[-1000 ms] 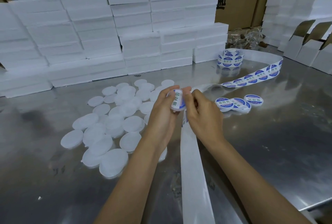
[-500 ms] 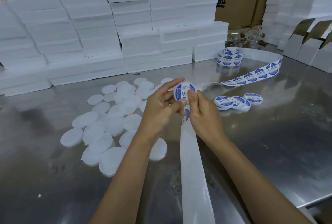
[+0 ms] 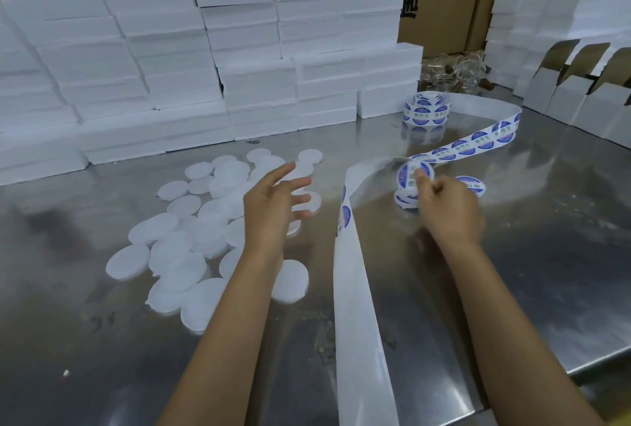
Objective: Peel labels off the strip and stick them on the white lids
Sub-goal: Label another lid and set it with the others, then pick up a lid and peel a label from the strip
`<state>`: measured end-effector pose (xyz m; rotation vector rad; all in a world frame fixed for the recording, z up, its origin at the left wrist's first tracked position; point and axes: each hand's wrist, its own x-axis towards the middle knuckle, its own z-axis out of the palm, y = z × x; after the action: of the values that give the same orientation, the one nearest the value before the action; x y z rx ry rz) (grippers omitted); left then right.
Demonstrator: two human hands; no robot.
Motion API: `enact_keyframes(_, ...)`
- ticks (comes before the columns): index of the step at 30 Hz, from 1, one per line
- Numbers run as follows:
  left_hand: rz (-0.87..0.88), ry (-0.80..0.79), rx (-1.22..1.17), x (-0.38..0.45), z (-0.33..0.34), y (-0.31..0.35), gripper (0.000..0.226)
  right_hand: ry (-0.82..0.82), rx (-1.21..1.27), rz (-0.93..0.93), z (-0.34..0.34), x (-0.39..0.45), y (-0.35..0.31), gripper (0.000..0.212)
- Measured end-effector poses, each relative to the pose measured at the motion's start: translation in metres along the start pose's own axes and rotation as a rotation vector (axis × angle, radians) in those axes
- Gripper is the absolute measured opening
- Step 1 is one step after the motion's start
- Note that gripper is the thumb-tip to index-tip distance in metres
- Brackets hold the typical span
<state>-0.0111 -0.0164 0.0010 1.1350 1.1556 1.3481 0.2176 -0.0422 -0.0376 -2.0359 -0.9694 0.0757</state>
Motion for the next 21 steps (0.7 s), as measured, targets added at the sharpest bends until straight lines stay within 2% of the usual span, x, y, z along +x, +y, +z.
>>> enact_keyframes(5,-0.019,0.161,-0.039,0.009,-0.011,0.001,0.030,0.032,-0.151,0.163,-0.007,0.009,0.016,0.056)
enact_keyframes(8,-0.029,0.207,-0.040,0.013,-0.017,0.000,0.029,0.111,-0.053,0.114,-0.009,0.002,0.006,0.044)
enact_keyframes(11,-0.039,0.217,-0.060,0.016,-0.020,-0.001,0.030,0.132,0.117,-0.146,-0.004,-0.015,-0.018,0.022)
enact_keyframes(14,-0.033,0.236,-0.046,0.019,-0.023,-0.003,0.029,-0.037,0.181,-0.566,0.007,-0.032,-0.060,0.013)
enact_keyframes(16,-0.023,0.238,-0.031,0.021,-0.023,-0.005,0.028,-0.237,0.007,-0.825,0.020,-0.040,-0.086,0.010)
enact_keyframes(17,-0.021,0.239,-0.023,0.022,-0.022,-0.005,0.026,-0.315,-0.137,-0.912,0.027,-0.042,-0.096,0.016)
enact_keyframes(19,-0.017,0.237,-0.013,0.023,-0.020,-0.006,0.024,-0.435,-0.399,-0.937,0.041,-0.045,-0.111,0.026)
enact_keyframes(21,-0.020,0.231,-0.013,0.023,-0.019,-0.006,0.025,-0.494,-0.522,-0.906,0.051,-0.046,-0.119,0.016)
